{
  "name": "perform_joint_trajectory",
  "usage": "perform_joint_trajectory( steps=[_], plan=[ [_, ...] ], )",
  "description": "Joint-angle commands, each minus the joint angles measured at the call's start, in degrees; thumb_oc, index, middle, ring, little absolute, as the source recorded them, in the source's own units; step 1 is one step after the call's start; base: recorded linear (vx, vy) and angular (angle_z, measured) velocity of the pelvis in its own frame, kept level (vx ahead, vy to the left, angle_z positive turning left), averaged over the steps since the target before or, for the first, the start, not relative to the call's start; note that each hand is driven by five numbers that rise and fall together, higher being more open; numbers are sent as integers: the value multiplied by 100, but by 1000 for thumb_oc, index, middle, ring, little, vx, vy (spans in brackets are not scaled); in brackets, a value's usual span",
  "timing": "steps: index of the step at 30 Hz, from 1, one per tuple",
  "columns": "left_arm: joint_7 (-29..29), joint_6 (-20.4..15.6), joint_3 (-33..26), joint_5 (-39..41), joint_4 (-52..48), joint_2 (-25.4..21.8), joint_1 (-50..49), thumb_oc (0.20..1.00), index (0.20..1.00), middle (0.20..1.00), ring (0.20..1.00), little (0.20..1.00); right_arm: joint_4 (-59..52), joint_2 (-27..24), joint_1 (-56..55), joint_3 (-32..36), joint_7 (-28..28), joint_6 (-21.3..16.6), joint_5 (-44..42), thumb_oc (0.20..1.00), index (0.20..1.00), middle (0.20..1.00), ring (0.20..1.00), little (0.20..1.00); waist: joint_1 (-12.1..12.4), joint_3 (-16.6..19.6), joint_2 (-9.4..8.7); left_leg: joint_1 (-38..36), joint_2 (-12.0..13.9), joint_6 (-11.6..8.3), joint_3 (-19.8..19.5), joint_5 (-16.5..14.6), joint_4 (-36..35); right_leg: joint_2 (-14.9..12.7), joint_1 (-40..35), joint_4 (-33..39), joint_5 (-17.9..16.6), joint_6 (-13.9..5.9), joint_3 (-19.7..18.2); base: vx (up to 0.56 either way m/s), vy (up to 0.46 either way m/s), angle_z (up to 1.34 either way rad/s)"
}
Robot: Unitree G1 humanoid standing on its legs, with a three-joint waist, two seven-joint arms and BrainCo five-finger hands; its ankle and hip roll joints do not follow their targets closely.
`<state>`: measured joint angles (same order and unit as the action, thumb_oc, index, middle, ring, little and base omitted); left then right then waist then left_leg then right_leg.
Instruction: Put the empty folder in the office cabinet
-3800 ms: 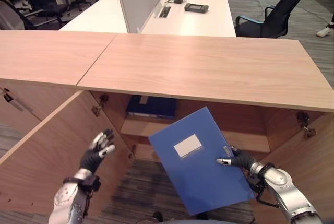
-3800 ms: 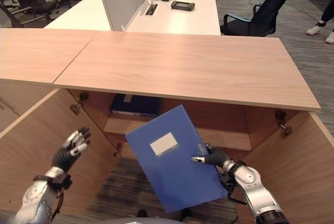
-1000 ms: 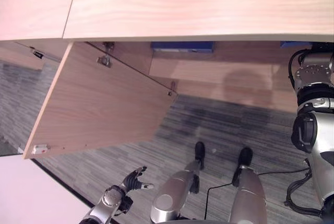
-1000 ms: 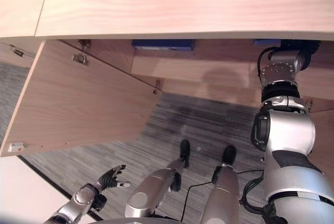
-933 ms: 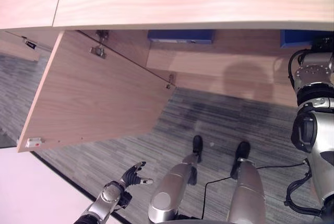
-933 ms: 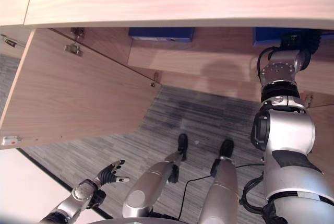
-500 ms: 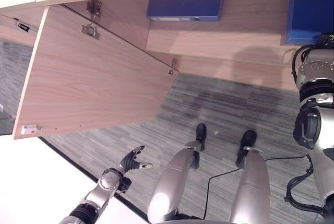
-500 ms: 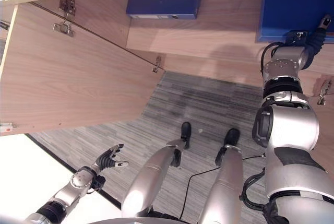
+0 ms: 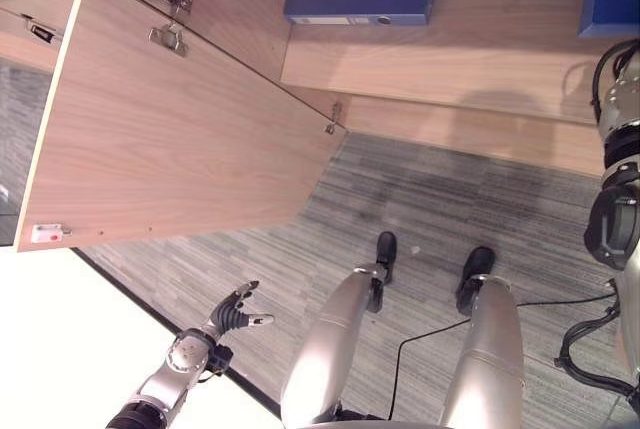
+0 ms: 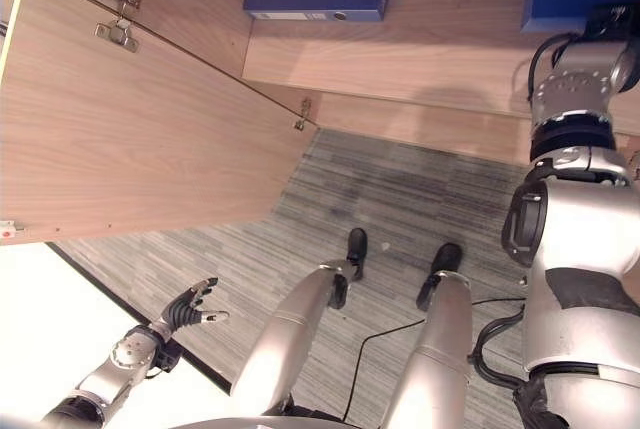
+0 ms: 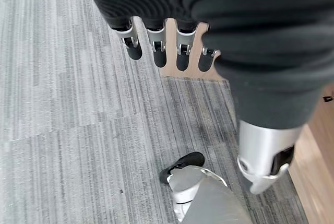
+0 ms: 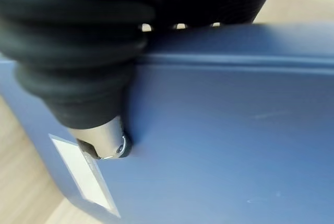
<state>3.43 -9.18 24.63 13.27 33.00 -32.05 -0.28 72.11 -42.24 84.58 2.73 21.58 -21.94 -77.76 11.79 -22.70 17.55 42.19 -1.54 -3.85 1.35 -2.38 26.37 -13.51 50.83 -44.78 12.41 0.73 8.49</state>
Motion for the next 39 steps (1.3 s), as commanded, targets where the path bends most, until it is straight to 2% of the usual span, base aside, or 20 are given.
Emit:
perform_joint_trajectory(
  steps=[1, 10, 16, 17, 18, 19, 20, 24, 25, 26, 27, 29, 31, 32, 34, 35, 36, 37, 38, 39],
  plan=[
    [11, -34, 10, 149, 245, -445, -195, 1000, 1000, 1000, 1000, 1000, -433, -675, 330, -603, -217, -174, 337, 200, 200, 200, 200, 200, 198, 517, -90, -184, 244, -256, -411, -684, 66, -73, -366, -69, 670, -780, -294, 30, -23, 15],
    [51, -28, -67, 185, 300, -508, -279, 1000, 1000, 1000, 1000, 1000, -476, -962, 751, -1012, -124, -162, 530, 200, 200, 200, 200, 200, 246, 620, -92, -446, 159, -324, -486, -571, -297, -127, -486, -59, 678, -783, -275, 24, -17, 8],
    [62, -6, -135, 194, 319, -483, -275, 1000, 1000, 1000, 1000, 1000, -460, -886, 491, -943, -111, -107, 572, 200, 200, 200, 200, 200, 215, 604, -80, -850, 284, -370, -458, -481, -711, 15, -720, 184, 772, -686, -255, -1, -35, 3],
    [45, 10, -177, 229, 334, -452, -242, 1000, 1000, 1000, 1000, 1000, -490, -875, 319, -827, -111, -120, 581, 200, 200, 200, 200, 200, 141, 503, -136, -854, 371, -414, -378, -458, -537, 52, -915, 330, 768, -581, -210, -174, -252, 3],
    [8, -7, -202, 223, 316, -502, -80, 1000, 1000, 1000, 1000, 1000, -536, -887, 182, -689, -89, -140, 547, 200, 200, 200, 200, 200, 9, 227, -319, -410, 457, -455, -198, -427, 391, -10, -1007, 401, 746, -399, -105, -185, -291, 11],
    [-5, -4, -207, 232, 330, -480, -35, 1000, 1000, 1000, 1000, 1000, -511, -880, 129, -651, -58, -131, 542, 200, 200, 200, 200, 200, -12, 176, -359, -286, 482, -425, -126, -383, 450, 13, -1035, 405, 758, -383, -54, -104, -211, 24],
    [-15, 7, -223, 242, 375, -461, 4, 1000, 1000, 1000, 1000, 1000, -512, -861, 94, -593, -50, -138, 517, 200, 200, 200, 200, 200, 13, 161, -346, -191, 479, -395, -64, -283, 348, 82, -1048, 393, 779, -400, 5, 75, -34, 29],
    [19, 25, -105, 88, 377, -333, -39, 1000, 1000, 1000, 1000, 1000, -591, -716, -237, -456, -75, -174, 524, 200, 200, 200, 200, 200, 374, 113, -155, 183, 225, -323, 7, 874, -1320, 701, -1458, 613, 984, -332, 126, 228, 42, 5],
    [19, 25, -105, 88, 377, -333, -39, 1000, 1000, 1000, 1000, 1000, -591, -716, -237, -456, -75, -174, 524, 200, 200, 200, 200, 200, 374, 113, -155, 183, 225, -323, 7, 874, -1320, 701, -1458, 613, 984, -332, 126, 171, -74, -21],
    [11, 31, -40, 84, 330, -342, -56, 1000, 1000, 1000, 1000, 1000, -605, -688, -328, -434, -58, -203, 547, 200, 200, 200, 200, 200, 508, 113, -195, 245, 183, -356, 22, 1044, -1721, 805, -1566, 759, 1023, -308, 59, 179, 36, -51],
    [6, 27, -36, 113, 263, -343, -232, 1000, 1000, 1000, 1000, 1000, -541, -558, -366, -404, -42, -188, 512, 200, 200, 200, 200, 200, 703, 145, -172, 18, 244, -211, -50, 1081, -2001, 955, -1732, 829, 1049, -377, 24, 216, 65, -65],
    [-51, 29, -76, 111, 314, -325, -199, 1000, 1000, 1000, 1000, 1000, -586, -504, -342, -373, -53, -172, 482, 200, 200, 200, 200, 200, 772, 90, -261, 33, 190, -191, -127, 1232, -1903, 970, -1923, 1087, 997, -419, -39, 146, 104, -91],
    [-97, 4, -64, 84, 361, -268, -110, 1000, 1000, 1000, 1000, 1000, -604, -422, -369, -372, -89, -133, 493, 200, 200, 200, 200, 200, 793, 119, -407, 79, 153, -161, -165, 1243, -1888, 916, -2011, 1305, 860, -490, -76, 111, 73, -86],
    [-99, -3, -59, 84, 372, -267, -103, 1000, 1000, 1000, 1000, 1000, -598, -425, -367, -370, -93, -132, 491, 200, 200, 200, 200, 200, 811, 133, -414, 90, 159, -156, -155, 1240, -1887, 922, -2006, 1329, 845, -496, -86, 99, 61, -66],
    [-109, 2, -20, 120, 321, -186, 35, 1000, 1000, 1000, 1000, 1000, -566, -419, -545, -296, -73, -87, 471, 200, 200, 200, 200, 200, 764, 224, -647, 132, 93, -93, -69, 1090, -1691, 840, -2410, 1732, 714, -577, -144, 195, 102, -48],
    [-109, 4, -16, 122, 319, -200, 28, 1000, 1000, 1000, 1000, 1000, -572, -415, -570, -275, -77, -87, 470, 200, 200, 200, 200, 200, 770, 222, -655, 116, 91, -88, -64, 1071, -1678, 840, -2452, 1777, 701, -583, -146, 281, 86, -19],
    [-113, 14, -45, 193, 291, -189, 131, 1000, 1000, 1000, 1000, 1000, -595, -382, -756, -122, -94, -136, 386, 200, 200, 200, 200, 200, 742, 286, -859, 57, 48, -58, -38, 945, -1611, 810, -2804, 1995, 639, -670, -107, 177, 9, -3],
    [-134, 29, -80, 228, 277, -244, 160, 1000, 1000, 1000, 1000, 1000, -594, -342, -838, -55, -117, -143, 343, 200, 200, 200, 200, 200, 735, 244, -942, -72, 29, -22, -63, 826, -1583, 794, -2825, 1932, 465, -799, -67, 170, 12, -27],
    [-133, 32, -84, 231, 273, -261, 157, 1000, 1000, 1000, 1000, 1000, -595, -334, -849, -37, -126, -145, 338, 200, 200, 200, 200, 200, 738, 231, -953, -86, 25, -14, -58, 816, -1579, 788, -2838, 1929, 462, -814, -73, 32, 36, -18],
    [-189, 19, -164, 320, 274, -333, 201, 1000, 1000, 1000, 1000, 1000, -568, -266, -796, -63, -137, -125, 331, 200, 200, 200, 200, 200, 720, 140, -986, -269, 46, 41, -59, 700, -1595, 733, -2667, 1684, 147, -1028, 6, -4, 118, -13]
  ],
)
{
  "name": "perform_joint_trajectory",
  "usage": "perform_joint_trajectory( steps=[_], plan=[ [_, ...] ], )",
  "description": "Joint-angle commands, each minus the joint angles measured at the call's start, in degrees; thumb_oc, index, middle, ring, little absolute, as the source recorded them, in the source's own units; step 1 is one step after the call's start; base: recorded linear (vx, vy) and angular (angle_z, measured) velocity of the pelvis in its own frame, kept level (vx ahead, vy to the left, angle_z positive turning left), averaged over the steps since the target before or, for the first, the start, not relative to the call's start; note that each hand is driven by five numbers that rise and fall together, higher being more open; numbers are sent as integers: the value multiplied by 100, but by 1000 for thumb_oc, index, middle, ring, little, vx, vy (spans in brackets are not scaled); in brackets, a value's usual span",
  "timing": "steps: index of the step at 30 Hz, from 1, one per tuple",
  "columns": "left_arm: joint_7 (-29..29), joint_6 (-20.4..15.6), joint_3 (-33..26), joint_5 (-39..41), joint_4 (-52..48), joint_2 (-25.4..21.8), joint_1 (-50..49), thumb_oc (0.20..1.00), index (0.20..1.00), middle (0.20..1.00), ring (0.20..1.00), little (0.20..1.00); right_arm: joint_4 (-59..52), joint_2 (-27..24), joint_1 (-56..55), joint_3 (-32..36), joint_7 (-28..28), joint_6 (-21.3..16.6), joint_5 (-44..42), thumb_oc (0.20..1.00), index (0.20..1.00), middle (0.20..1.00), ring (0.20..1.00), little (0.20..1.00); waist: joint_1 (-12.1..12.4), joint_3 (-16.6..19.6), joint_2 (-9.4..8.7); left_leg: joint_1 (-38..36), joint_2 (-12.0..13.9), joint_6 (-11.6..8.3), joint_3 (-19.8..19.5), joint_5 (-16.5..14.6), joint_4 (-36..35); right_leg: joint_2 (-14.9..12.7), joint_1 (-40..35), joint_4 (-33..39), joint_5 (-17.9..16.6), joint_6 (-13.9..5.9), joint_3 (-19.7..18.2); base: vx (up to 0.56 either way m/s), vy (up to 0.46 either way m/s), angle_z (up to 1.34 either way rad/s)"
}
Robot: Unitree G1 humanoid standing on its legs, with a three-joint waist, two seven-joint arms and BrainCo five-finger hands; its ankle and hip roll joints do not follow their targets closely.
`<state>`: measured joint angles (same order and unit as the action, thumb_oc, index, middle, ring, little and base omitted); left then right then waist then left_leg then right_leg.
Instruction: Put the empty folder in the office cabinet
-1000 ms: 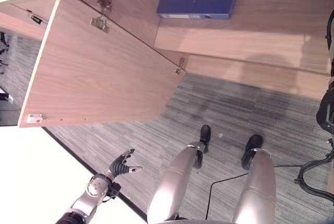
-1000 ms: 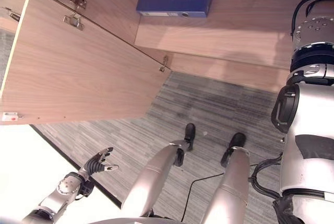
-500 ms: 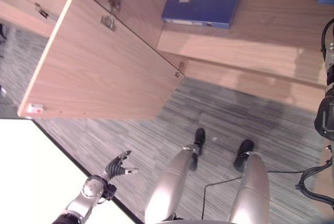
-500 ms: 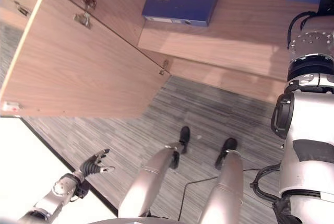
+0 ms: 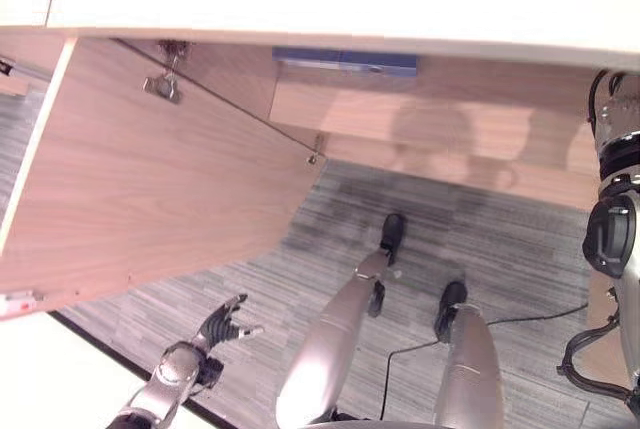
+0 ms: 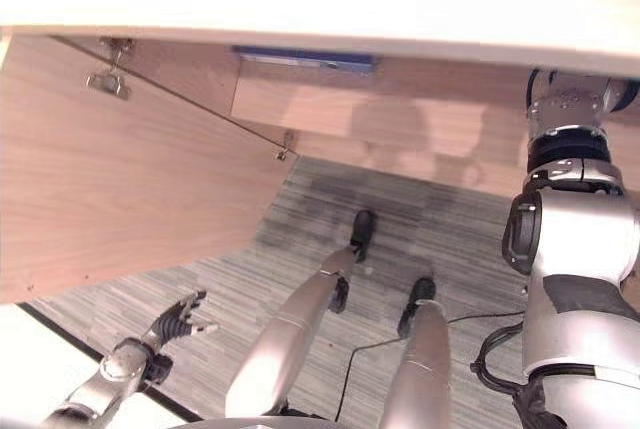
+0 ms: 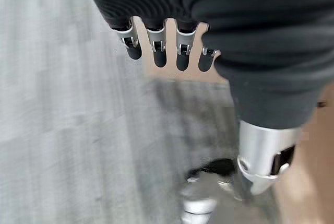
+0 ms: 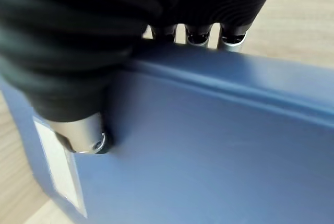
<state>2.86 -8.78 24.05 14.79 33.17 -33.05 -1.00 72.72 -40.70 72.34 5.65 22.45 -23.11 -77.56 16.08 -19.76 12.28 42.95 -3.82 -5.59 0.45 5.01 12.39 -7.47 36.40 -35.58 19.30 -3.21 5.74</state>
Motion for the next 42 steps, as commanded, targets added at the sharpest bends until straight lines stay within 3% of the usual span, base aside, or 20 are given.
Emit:
perform_joint_trajectory(
  steps=[1, 2, 3, 5, 6, 8, 9, 11, 12, 16, 24, 26, 33, 37, 42],
  plan=[
    [-191, -34, -156, 258, 255, -271, 310, 1000, 1000, 1000, 1000, 1000, -605, -337, 551, -416, -230, 24, 326, 200, 200, 200, 200, 200, 250, -286, -420, -462, 330, 284, 24, -61, -211, 87, -958, 225, -984, -807, 307, 31, 204, -15],
    [-242, -42, -181, 325, 238, -352, 347, 1000, 1000, 1000, 1000, 1000, -590, -253, 733, -497, -248, 83, 336, 200, 200, 200, 200, 200, 191, -413, -317, -606, 463, 353, 32, -74, -238, 41, -611, -326, -1290, -968, 355, 141, 257, -21],
    [-269, -61, -190, 300, 213, -404, 296, 1000, 1000, 1000, 1000, 1000, -552, -238, 832, -561, -258, 204, 395, 200, 200, 200, 200, 200, 137, -463, -190, -802, 574, 401, 90, -137, -260, -98, -334, -503, -1328, -1020, 422, 148, 184, -30],
    [-272, -39, -191, 281, 247, -363, 308, 1000, 1000, 1000, 1000, 1000, -521, -216, 850, -576, -270, 223, 391, 200, 200, 200, 200, 200, 124, -486, -153, -895, 605, 392, 126, -203, -246, -228, -292, -402, -1243, -939, 462, 192, 0, -19],
    [-272, -40, -187, 334, 308, -276, 374, 1000, 1000, 1000, 1000, 1000, -487, -169, 837, -596, -298, 216, 369, 200, 200, 200, 200, 200, 122, -474, -202, -1001, 654, 242, 69, -461, -222, -673, -283, 417, -1074, -809, 464, 290, -182, 1],
    [-298, -64, -165, 375, 429, -206, 441, 1000, 1000, 1000, 1000, 1000, -435, -126, 838, -605, -308, 193, 340, 200, 200, 200, 200, 200, 98, -507, -214, -1072, 740, 102, 67, -635, -115, -1031, -299, 1555, -1387, -733, 453, 170, -281, -4],
    [-388, -90, -154, 377, 561, -204, 468, 1000, 1000, 1000, 1000, 1000, -378, -174, 882, -650, -271, 174, 322, 200, 200, 200, 200, 200, 68, -534, -201, -1063, 755, 67, 77, -672, 2, -1142, -338, 2221, -1821, -781, 316, 47, -236, -11],
    [-345, -98, -44, 346, 593, -172, 517, 1000, 1000, 1000, 1000, 1000, -387, -212, 931, -684, -262, 168, 305, 200, 200, 200, 200, 200, 49, -559, -209, -1036, 689, 61, 48, -771, 183, -1151, -538, 2565, -2000, -812, 151, 41, -127, -7],
    [-316, -136, -42, 246, 676, -144, 547, 1000, 1000, 1000, 1000, 1000, -360, -397, 918, -693, -301, 196, 332, 200, 200, 200, 200, 200, 19, -543, -253, -975, 562, 58, 26, -836, 354, -1211, -688, 2614, -2255, -889, 64, 21, -76, 21],
    [-274, -120, -31, 188, 850, 46, 448, 1000, 1000, 1000, 1000, 1000, -254, -551, 908, -781, -313, 239, 458, 200, 200, 200, 200, 200, -32, -362, -168, -1032, 480, 65, -5, -756, 181, -1210, -638, 2505, -2342, -937, 75, 23, -29, 40],
    [-201, -36, 205, -157, 943, 209, 376, 1000, 1000, 1000, 1000, 1000, -120, -487, 825, -790, -360, 275, 571, 200, 200, 200, 200, 200, -78, -246, -13, -992, 570, 17, -127, -675, -2, -1044, -512, 2237, -2008, -826, 151, 15, -83, 16],
    [-248, -31, 158, -71, 951, 197, 403, 1000, 1000, 1000, 1000, 1000, -95, -463, 931, -849, -340, 281, 618, 200, 200, 200, 200, 200, -92, -246, 13, -910, 613, -17, -225, -863, 163, -931, -374, 1855, -1642, -781, 58, 66, -120, -5],
    [-317, -7, 8, 56, 878, 36, 380, 1000, 1000, 1000, 1000, 1000, -134, -487, 1007, -897, -344, 286, 657, 200, 200, 200, 200, 200, -142, -452, 95, -201, 665, -20, -372, -1291, 1379, -845, 294, 547, -961, -594, -47, -16, -79, 16],
    [-308, 4, -22, 159, 788, -87, 353, 1000, 1000, 1000, 1000, 1000, -210, -570, 1096, -932, -365, 253, 608, 200, 200, 200, 200, 200, -155, -489, 157, 591, 718, -28, -489, -1624, 2397, -885, 1093, -662, -349, -499, -100, 4, -102, 21],
    [-390, 7, -5, 187, 721, -161, 369, 1000, 1000, 1000, 1000, 1000, -255, -643, 1212, -1071, -344, 227, 582, 200, 200, 200, 200, 200, -195, -548, 150, 1255, 718, 30, -588, -1929, 3216, -882, 1799, -1558, 114, -394, -145, 28, -55, 7]
  ],
)
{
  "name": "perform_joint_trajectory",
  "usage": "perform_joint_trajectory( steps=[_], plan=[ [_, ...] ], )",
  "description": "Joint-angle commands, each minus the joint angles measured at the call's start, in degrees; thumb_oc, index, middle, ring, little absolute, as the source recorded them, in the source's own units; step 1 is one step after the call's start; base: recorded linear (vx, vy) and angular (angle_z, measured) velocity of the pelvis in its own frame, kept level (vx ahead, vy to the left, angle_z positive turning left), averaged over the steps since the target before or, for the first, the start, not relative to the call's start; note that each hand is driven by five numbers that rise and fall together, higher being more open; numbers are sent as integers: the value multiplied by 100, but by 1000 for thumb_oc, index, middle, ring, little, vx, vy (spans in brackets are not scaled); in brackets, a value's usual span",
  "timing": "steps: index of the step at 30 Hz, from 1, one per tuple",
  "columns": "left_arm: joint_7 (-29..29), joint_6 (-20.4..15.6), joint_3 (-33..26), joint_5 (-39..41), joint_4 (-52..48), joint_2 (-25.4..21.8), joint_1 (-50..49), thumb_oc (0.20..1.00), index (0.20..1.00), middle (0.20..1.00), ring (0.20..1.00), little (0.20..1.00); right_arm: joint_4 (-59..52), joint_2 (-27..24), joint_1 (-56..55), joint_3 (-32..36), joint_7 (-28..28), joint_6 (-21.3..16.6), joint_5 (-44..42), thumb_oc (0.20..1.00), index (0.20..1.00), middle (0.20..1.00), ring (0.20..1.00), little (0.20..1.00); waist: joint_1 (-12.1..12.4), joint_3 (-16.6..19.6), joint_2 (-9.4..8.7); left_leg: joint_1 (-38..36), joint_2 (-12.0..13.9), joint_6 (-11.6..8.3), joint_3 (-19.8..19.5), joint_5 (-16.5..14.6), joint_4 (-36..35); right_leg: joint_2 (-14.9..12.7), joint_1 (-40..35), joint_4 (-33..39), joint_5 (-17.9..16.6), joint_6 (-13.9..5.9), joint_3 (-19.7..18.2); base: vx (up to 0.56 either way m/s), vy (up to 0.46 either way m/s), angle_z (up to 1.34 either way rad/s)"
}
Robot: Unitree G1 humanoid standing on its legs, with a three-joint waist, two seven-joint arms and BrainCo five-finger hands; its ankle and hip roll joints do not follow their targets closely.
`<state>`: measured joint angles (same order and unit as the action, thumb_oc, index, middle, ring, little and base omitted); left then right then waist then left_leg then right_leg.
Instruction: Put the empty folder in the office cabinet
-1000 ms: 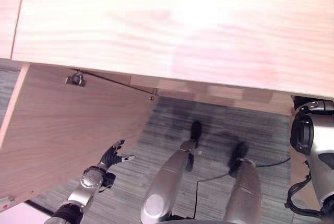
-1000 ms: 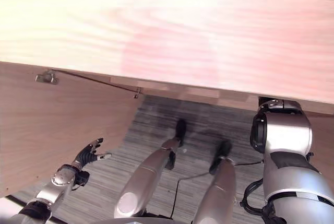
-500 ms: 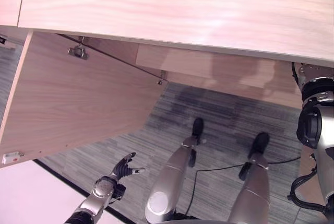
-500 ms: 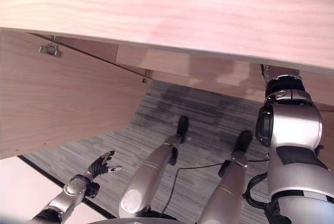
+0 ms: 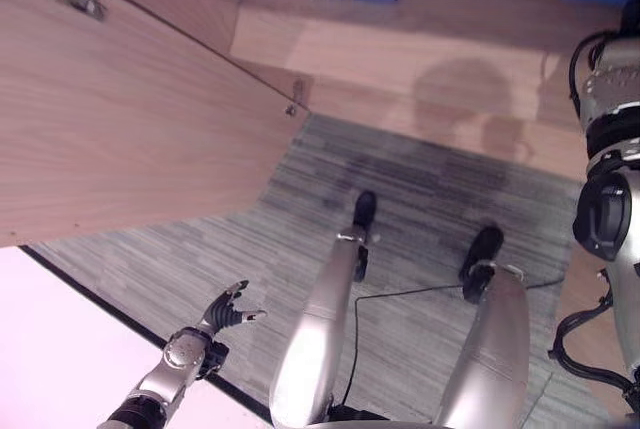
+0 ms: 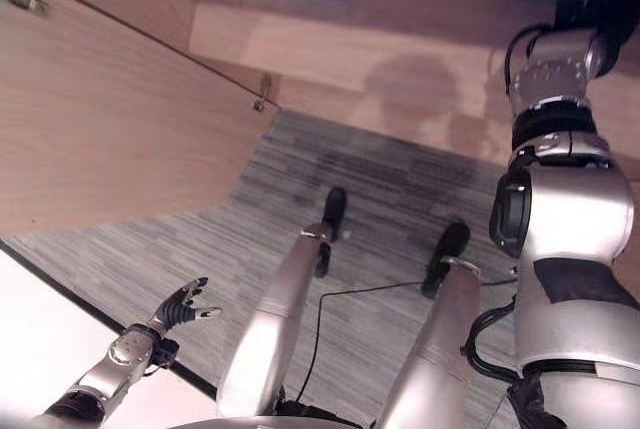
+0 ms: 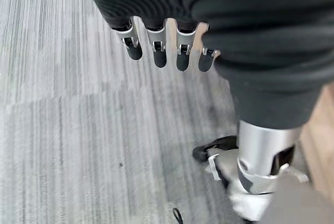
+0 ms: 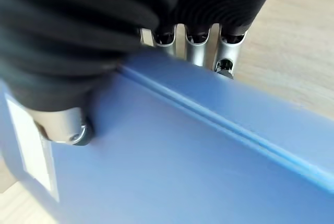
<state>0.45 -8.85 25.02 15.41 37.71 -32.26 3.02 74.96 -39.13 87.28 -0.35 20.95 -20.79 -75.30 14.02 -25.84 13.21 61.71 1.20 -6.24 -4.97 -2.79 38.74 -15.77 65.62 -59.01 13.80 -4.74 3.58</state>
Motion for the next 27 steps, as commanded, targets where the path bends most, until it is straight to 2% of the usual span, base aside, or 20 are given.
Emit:
perform_joint_trajectory(
  steps=[1, 8, 14, 27],
  plan=[
    [-156, 16, -111, 145, 267, -240, -27, 1000, 1000, 1000, 1000, 1000, -486, -807, -282, -473, -189, 3, 351, 200, 200, 200, 200, 200, -4, 56, 50, -535, 214, 91, -42, -1176, 681, -42, -1042, 683, 707, -232, 73, 42, -31, 60],
    [-199, 4, -122, 152, 215, -323, 46, 1000, 1000, 1000, 1000, 1000, -497, -767, -327, -460, -196, 11, 320, 200, 200, 200, 200, 200, -82, 22, -30, -86, 145, 102, 10, -1440, 1271, 0, -598, 114, 1008, -172, 138, 41, -32, 4],
    [-210, -16, -161, 187, 166, -372, 60, 1000, 1000, 1000, 1000, 1000, -595, -660, -438, -398, -200, -6, 308, 200, 200, 200, 200, 200, -134, 39, -97, 57, 120, 93, 77, -1602, 1527, 7, -499, -73, 1170, -112, 161, 46, -18, -2],
    [-189, -44, -293, 158, 269, -456, -68, 1000, 1000, 1000, 1000, 1000, -282, -724, -51, -708, -201, 200, 451, 200, 200, 200, 200, 200, -101, 252, -167, -172, 116, 97, 74, -1444, 980, -6, -712, 285, 997, -111, 193, 17, -4, -2]
  ],
)
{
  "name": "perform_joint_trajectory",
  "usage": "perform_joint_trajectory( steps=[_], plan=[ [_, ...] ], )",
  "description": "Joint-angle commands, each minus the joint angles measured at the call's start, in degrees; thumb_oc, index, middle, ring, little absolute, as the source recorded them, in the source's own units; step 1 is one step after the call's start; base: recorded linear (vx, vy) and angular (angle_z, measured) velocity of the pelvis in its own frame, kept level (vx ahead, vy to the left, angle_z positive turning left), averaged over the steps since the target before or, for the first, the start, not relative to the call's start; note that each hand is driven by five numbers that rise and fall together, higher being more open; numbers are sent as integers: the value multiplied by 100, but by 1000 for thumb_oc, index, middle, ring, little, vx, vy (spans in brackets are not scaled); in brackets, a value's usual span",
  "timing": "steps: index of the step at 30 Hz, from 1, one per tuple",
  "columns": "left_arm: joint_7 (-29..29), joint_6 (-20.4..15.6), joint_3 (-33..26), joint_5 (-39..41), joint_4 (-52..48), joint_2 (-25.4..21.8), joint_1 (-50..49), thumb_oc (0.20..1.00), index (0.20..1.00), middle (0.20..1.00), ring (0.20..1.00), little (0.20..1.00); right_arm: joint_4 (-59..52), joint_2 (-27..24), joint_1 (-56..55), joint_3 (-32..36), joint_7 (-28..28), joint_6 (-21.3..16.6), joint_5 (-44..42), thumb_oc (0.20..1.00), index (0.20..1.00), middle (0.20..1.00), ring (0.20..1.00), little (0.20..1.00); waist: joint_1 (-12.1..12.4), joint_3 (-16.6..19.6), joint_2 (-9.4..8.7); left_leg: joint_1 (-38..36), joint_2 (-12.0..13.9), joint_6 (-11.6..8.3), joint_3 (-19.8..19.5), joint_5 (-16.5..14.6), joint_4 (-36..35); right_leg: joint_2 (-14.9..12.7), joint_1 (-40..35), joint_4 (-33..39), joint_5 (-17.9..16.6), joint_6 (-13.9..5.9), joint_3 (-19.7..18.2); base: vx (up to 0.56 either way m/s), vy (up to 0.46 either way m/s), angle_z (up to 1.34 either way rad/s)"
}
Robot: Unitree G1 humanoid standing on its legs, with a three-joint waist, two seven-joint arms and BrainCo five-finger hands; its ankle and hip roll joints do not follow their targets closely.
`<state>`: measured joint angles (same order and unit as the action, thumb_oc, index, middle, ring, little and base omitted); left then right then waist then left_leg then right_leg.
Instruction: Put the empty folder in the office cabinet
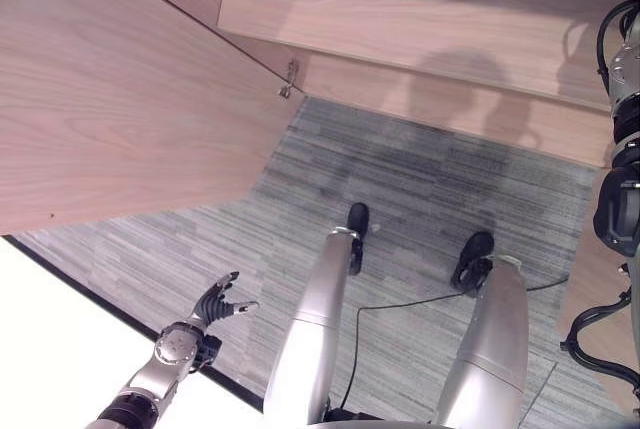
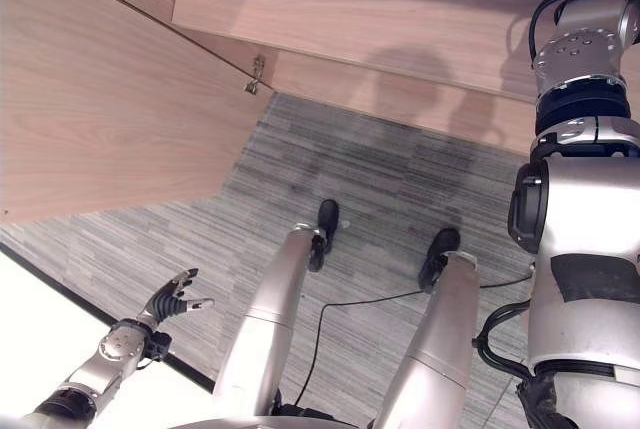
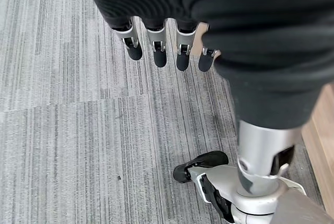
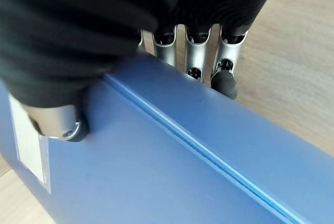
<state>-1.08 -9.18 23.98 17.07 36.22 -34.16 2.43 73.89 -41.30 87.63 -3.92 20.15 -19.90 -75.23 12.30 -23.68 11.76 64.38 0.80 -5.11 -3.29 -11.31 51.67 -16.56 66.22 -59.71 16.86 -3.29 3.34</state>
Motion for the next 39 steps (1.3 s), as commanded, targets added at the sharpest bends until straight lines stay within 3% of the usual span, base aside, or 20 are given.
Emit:
perform_joint_trajectory(
  steps=[1, 6, 8, 11, 12, 13, 14, 20, 27, 33, 39],
  plan=[
    [-36, -10, -176, -28, 427, -265, -7, 1000, 1000, 1000, 1000, 1000, -153, -494, -62, -380, -125, 125, 448, 200, 200, 200, 200, 200, 79, 51, -34, -502, 165, -11, -95, -573, -396, 76, -836, 429, 674, -253, 227, 0, 0, 0],
    [-31, -19, -162, -67, 465, -262, 19, 1000, 1000, 1000, 1000, 1000, 74, -492, 23, -475, -113, 287, 519, 200, 200, 200, 200, 200, 78, 126, -142, -871, 230, -43, -147, -431, -862, 117, -1234, 845, 527, -255, 279, 0, -11, 2],
    [-49, -23, -170, -55, 477, -265, 24, 1000, 1000, 1000, 1000, 1000, 128, -510, 56, -486, -84, 301, 534, 322, 322, 322, 322, 322, 75, 130, -152, -938, 236, -50, -149, -405, -946, 127, -1311, 927, 505, -252, 305, 2, -9, 2],
    [-62, -16, -171, -49, 520, -263, 43, 1000, 1000, 1000, 1000, 1000, 302, -509, 128, -534, -47, 397, 548, 200, 200, 200, 200, 200, 85, 178, -198, -1092, 237, -75, -170, -356, -1154, 141, -1482, 1105, 478, -230, 326, 6, -12, 0],
    [-77, -23, -169, -67, 537, -260, 29, 1000, 1000, 1000, 1000, 1000, 344, -504, 165, -558, -35, 467, 591, 256, 256, 256, 256, 256, 90, 205, -223, -1169, 231, -87, -182, -330, -1244, 131, -1551, 1157, 468, -230, 340, 23, -32, 0],
    [-94, -27, -173, -68, 548, -257, 22, 1000, 1000, 1000, 1000, 1000, 367, -506, 181, -590, -30, 514, 632, 388, 388, 388, 388, 388, 89, 213, -240, -1201, 227, -89, -187, -324, -1278, 138, -1583, 1182, 465, -228, 335, 26, -33, 1],
    [-106, -27, -179, -71, 566, -249, 15, 1000, 1000, 1000, 1000, 1000, 449, -529, 205, -636, -25, 598, 695, 1000, 1000, 1000, 1000, 1000, 89, 223, -258, -1225, 229, -99, -187, -309, -1300, 133, -1608, 1197, 448, -228, 339, 0, 0, 0],
    [-127, -6, -92, -169, 532, -273, 15, 1000, 1000, 1000, 1000, 1000, 917, -583, 371, -858, 48, 1009, 898, 1000, 1000, 1000, 1000, 1000, 70, 231, -297, -1395, 231, -121, -173, -236, -1531, 136, -1740, 1308, 416, -207, 363, 0, 0, 0],
    [-322, 91, -21, -295, 740, -146, 88, 1000, 1000, 1000, 1000, 1000, 1477, -405, 138, -611, 469, 1335, 1144, 1000, 1000, 1000, 1000, 1000, 46, 268, -369, -1865, 240, -153, -225, -84, -2045, 177, -2176, 1669, 312, -230, 423, 4, -11, 4],
    [-559, 79, 95, -326, 691, -57, 151, 1000, 1000, 1000, 1000, 1000, 1570, -158, -306, -52, 1082, 1204, 1013, 1000, 1000, 1000, 1000, 1000, 76, 287, -396, -2438, 241, -185, -281, 122, -2674, 223, -2688, 2147, 144, -284, 540, 3, -27, 5],
    [-446, 107, 138, -149, -204, -232, -227, 1000, 1000, 1000, 1000, 1000, 1627, -28, -937, 449, 1503, 1287, 969, 1000, 1000, 1000, 1000, 1000, 180, 434, -342, -3155, 244, -239, -413, 348, -3374, 216, -3442, 2800, -54, -353, 757, 15, -33, 4]
  ],
)
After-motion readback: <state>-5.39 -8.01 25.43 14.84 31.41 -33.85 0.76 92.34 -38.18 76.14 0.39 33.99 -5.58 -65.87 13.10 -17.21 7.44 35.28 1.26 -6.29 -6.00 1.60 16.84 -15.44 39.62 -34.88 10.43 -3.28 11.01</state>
